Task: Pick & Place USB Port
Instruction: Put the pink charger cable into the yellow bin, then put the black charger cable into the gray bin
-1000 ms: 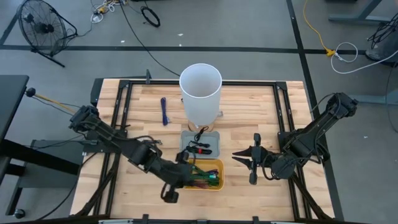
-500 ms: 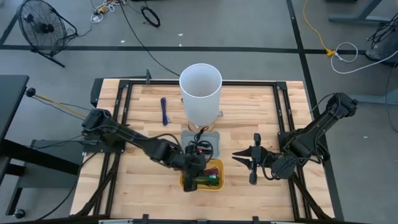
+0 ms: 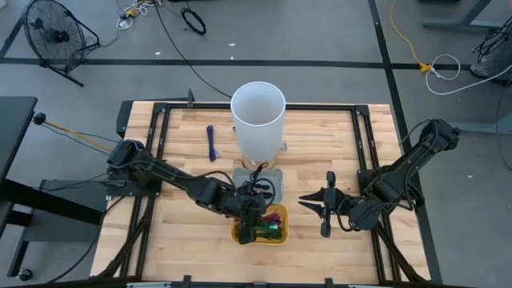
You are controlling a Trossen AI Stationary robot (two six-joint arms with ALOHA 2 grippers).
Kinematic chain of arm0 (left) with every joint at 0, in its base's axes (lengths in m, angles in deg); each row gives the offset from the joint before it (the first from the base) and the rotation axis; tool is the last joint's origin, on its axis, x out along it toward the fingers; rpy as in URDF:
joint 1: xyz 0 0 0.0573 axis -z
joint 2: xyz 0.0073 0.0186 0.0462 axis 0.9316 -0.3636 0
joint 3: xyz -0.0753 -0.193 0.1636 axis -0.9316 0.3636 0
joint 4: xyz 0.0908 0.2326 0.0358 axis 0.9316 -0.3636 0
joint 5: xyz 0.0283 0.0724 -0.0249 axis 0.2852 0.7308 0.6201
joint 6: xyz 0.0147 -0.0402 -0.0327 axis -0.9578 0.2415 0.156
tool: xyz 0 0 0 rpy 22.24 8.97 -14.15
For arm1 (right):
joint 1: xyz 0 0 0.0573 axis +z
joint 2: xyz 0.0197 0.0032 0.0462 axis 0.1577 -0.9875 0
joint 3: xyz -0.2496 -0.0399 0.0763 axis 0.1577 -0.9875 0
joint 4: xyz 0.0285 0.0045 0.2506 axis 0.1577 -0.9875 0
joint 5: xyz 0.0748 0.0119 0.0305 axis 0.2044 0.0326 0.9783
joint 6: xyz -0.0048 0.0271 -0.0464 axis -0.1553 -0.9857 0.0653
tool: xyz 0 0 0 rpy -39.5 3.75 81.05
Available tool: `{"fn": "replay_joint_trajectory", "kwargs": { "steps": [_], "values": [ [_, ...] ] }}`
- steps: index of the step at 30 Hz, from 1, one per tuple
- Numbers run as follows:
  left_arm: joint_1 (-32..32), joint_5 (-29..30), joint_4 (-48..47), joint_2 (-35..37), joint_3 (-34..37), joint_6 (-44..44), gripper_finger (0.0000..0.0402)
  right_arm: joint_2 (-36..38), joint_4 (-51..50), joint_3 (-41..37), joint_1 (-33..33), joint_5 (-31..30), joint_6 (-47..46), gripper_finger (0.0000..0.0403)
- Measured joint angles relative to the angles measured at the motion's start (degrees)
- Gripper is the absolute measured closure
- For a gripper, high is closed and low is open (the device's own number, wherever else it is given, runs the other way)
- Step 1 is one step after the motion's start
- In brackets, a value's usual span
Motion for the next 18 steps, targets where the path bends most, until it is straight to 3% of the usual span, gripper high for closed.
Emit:
{"fn": "replay_joint_trajectory", "kwargs": {
  "steps": [5, 11, 15, 18],
  "values": [
    [0.24, 0.02, 0.11, 0.0, 0.0, 0.0, 0.0276, 0.0, 0.02, -0.01, -0.01, 0.0, 0.0, 0.0344],
    [0.24, -2.42, -2.25, 0.25, -0.02, -2.09, 0.0255, 0.0, 0.0, 0.0, -0.01, 0.11, -0.02, 0.0344],
    [0.7, -5.09, -14.66, 2.07, -0.09, -4.74, 0.026, 0.0, -0.02, -0.02, 0.01, 0.68, -0.24, 0.0344],
    [1.79, -0.6, -28.19, 3.25, -0.07, -2.5, 0.0266, 0.0, -0.38, 0.0, 0.01, 0.65, -0.24, 0.0344]
  ]
}}
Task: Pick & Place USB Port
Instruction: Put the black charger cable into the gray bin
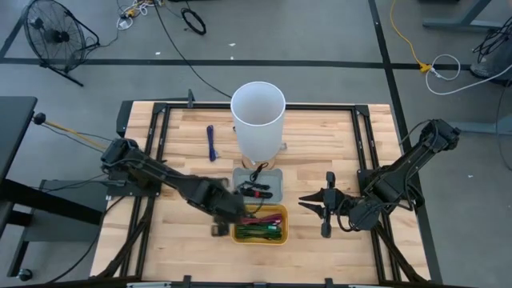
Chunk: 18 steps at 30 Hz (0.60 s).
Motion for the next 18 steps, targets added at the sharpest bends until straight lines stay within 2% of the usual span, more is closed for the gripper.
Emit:
{"fn": "replay_joint_trajectory", "kwargs": {
  "steps": [5, 9, 11, 14, 18],
  "values": [
    [3.08, 17.08, -18.9, 1.96, 0.01, 7.15, 0.0269, 0.0, -0.02, 0.0, 0.0, -0.04, -0.21, 0.0344],
    [5.19, 26.6, -24.93, 2.48, 0.03, 7.99, 0.0269, 0.0, -0.01, 0.0, -0.02, -0.06, -0.44, 0.0344],
    [5.88, 29.2, -25.24, 2.41, 0.03, 7.03, 0.0269, 0.0, -0.04, 0.0, -0.02, -0.04, -0.44, 0.0344],
    [5.5, 29.77, -24.59, 2.41, 0.18, 5.8, 0.0269, 0.0, -0.01, 0.0, 0.0, -0.04, -0.44, 0.0344],
    [3.66, 31.75, -24.2, 3.64, 4.65, 5.08, 0.0269, 0.0, -0.01, 0.0, -0.02, 0.41, -0.51, 0.0344]
  ]
}}
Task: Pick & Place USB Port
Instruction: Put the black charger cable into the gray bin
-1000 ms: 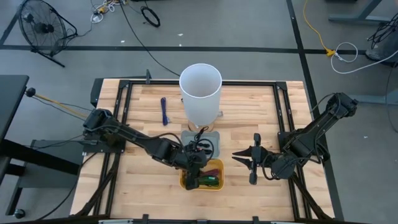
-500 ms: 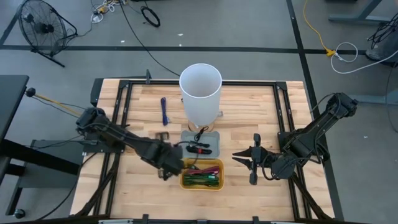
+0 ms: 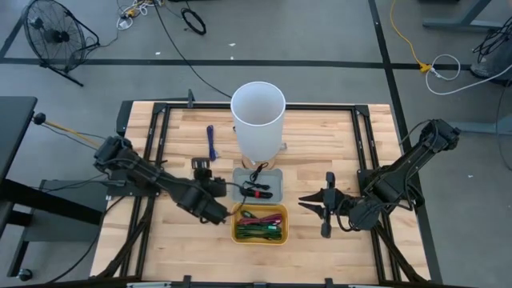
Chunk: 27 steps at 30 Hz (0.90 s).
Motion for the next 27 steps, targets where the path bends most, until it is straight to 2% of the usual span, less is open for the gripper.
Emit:
{"fn": "replay_joint_trajectory", "kwargs": {
  "steps": [5, 9, 13, 17, 24, 27],
  "values": [
    [-3.17, -1.26, 2.91, 5.99, 11.83, 0.16, 0.0269, 0.02, -0.79, 0.0, 0.02, 1.04, -0.99, 0.0344],
    [-5.76, -2.25, 9.53, 13.83, 21.72, -0.24, 0.0269, 0.0, -1.05, 0.0, 0.0, 0.92, -0.71, 0.0344],
    [-9.04, -7.87, 18.32, 21.85, 29.68, -2.66, 0.0272, 0.0, -1.03, 0.0, -0.05, 0.38, -0.56, 0.0344],
    [-11.16, -17.55, 28.77, 27.7, 35.16, -7.24, 0.0278, 0.0, -1.01, 0.0, -0.05, 0.39, -0.57, 0.0344],
    [-12.47, -22.93, 37.13, 28.75, 39.67, -11.59, 0.0282, 0.0, -0.92, 0.0, -0.05, 0.4, -0.97, 0.0344],
    [-13.08, -24.54, 37.82, 28.01, 41.28, -12.28, 0.0282, 0.0, -0.92, 0.0, -0.05, 0.4, -0.99, 0.0344]
  ]
}}
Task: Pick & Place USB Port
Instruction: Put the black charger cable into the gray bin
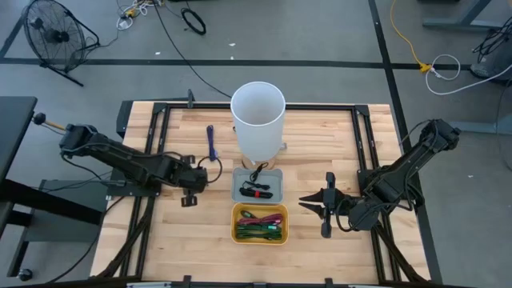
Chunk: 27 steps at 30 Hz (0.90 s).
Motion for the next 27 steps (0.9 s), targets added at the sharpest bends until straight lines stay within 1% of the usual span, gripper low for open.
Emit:
{"fn": "replay_joint_trajectory", "kwargs": {
  "steps": [7, 14, 22, 27],
  "values": [
    [-2.37, -0.15, 0.26, 0.08, 3.64, 0.61, 0.0282, 0.0, 0.0, 0.0, 0.0, 0.0, 0.01, 0.0344],
    [-4.79, -2.46, 4.42, 0.04, 6.68, 0.64, 0.0282, 0.0, 0.0, 0.0, 0.0, 0.0, 0.01, 0.0344],
    [-5.41, -2.53, 5.52, 0.01, 6.8, 1.03, 0.0282, 0.0, 0.02, 0.0, -0.02, 0.0, 0.01, 0.0344],
    [-5.41, -2.58, 5.99, -2.52, 6.78, 1.07, 0.0282, 0.0, 0.02, 0.0, 0.0, 0.0, 0.01, 0.0344]
  ]
}}
